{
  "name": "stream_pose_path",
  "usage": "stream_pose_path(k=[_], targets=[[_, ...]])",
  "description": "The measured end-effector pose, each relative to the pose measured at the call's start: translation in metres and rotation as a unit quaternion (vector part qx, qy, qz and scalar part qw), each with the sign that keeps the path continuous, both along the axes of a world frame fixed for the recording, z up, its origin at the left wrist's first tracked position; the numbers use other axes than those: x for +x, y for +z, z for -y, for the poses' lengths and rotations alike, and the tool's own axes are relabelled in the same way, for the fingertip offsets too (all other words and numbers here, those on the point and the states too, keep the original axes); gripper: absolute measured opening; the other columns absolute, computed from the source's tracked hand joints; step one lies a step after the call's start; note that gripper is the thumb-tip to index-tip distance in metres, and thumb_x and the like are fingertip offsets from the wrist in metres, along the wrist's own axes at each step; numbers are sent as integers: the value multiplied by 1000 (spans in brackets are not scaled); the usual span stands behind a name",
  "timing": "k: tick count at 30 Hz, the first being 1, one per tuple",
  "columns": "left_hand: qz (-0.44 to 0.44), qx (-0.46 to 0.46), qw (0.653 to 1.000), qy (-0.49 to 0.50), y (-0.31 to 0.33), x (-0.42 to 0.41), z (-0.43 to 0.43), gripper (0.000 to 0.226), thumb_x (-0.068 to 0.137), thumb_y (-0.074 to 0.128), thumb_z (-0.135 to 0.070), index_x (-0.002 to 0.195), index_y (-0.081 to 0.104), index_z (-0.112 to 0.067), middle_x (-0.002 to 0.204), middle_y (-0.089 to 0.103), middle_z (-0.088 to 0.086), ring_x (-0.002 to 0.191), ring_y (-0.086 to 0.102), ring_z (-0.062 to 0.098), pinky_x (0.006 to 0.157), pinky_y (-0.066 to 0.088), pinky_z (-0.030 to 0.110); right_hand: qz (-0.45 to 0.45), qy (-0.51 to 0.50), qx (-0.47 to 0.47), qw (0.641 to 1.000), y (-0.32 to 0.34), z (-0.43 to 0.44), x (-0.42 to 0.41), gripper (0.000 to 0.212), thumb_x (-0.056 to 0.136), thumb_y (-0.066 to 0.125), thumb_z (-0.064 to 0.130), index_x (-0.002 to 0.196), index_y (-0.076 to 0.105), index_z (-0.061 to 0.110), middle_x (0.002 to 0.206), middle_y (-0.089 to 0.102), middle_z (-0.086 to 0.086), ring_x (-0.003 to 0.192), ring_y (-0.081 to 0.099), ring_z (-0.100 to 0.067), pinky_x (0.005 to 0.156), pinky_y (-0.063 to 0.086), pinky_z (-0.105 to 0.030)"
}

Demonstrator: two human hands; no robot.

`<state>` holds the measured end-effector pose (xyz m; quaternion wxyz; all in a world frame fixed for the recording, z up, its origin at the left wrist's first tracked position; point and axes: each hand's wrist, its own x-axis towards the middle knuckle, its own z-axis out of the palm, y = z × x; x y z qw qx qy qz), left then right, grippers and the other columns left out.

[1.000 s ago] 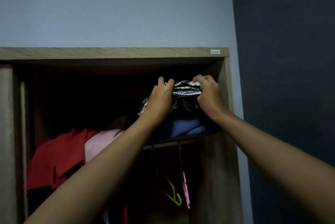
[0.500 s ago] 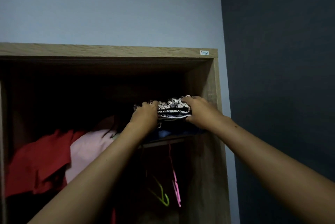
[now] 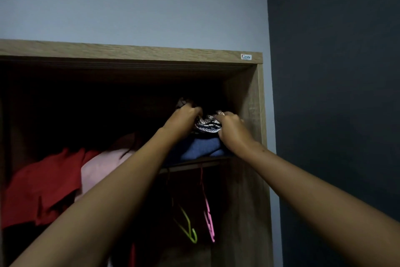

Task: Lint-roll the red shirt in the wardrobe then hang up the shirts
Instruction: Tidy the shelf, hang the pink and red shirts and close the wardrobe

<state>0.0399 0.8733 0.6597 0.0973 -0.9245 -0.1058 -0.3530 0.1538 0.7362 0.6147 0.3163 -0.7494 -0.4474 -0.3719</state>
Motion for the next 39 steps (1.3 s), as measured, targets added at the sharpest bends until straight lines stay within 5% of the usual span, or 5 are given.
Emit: stream_pose_path(k=[8, 14, 23, 28, 39], targets=[[-13, -39, 998, 57, -33, -18, -17, 59, 90, 46, -10, 147, 47, -23, 133, 62, 19, 121, 58, 41, 105, 46, 48, -61, -80, -83, 991, 17, -6, 6, 36, 86, 49, -1, 114, 69, 10, 114, 69, -17, 107, 66, -39, 86, 53, -39], [-54, -98, 992, 65, -35, -25, -29, 50, 99, 39, -16, 148, 36, -15, 139, 55, 26, 125, 53, 45, 101, 45, 47, -43, 74, -96, 992, 22, -12, -20, 50, 86, 68, 33, 136, 62, 29, 141, 56, -9, 130, 52, -29, 110, 41, -35], [-78, -133, 988, 20, -26, -15, -23, 46, 100, 42, -16, 146, 43, -18, 147, 51, 21, 134, 47, 41, 110, 39, 44, -63, -65, -52, 995, 9, -19, -2, 27, 90, 65, 35, 105, 74, 15, 106, 71, -15, 99, 67, -37, 83, 53, -39], [-46, -117, 992, 28, -26, -49, -25, 52, 97, 53, -25, 148, 45, -20, 143, 55, 14, 132, 51, 32, 109, 42, 38, -46, -26, -61, 997, 9, -19, -22, 44, 87, 66, 45, 127, 66, 27, 128, 64, -10, 122, 56, -34, 104, 47, -44], [14, -137, 926, 351, -85, -130, -79, 58, 92, 49, -60, 125, 64, -15, 133, 62, 15, 127, 50, 36, 101, 39, 44, 27, 117, -19, 993, -12, -48, -110, 25, 94, 56, 41, 103, 68, 21, 108, 65, -3, 106, 55, -25, 90, 47, -40]])
